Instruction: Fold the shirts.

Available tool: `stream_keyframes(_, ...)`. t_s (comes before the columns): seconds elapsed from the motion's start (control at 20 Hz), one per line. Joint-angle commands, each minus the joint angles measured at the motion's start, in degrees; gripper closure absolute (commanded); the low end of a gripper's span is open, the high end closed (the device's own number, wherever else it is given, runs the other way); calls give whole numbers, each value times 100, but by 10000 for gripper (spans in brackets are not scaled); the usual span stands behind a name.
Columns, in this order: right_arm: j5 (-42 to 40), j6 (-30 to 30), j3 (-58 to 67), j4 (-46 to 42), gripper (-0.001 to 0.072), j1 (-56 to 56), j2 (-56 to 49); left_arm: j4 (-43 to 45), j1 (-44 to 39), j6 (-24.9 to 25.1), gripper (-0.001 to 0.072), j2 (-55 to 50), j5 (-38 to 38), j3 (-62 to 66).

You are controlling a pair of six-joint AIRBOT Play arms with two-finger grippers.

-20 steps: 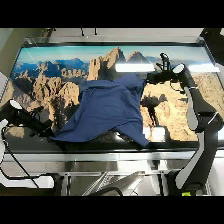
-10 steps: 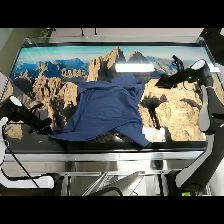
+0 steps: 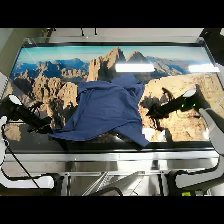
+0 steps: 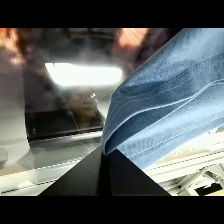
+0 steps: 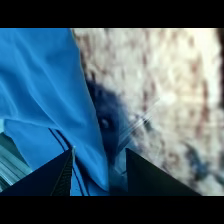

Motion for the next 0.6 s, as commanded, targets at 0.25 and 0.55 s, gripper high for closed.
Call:
stream_keyframes(0.25,-1224,-214,-994,511,352,855,184,0,-4,0,693,4,42,7)
stream_keyframes(0.55,-557,-706,-516,1294,690,776,730,-1687,9,496,693,254,-85,17)
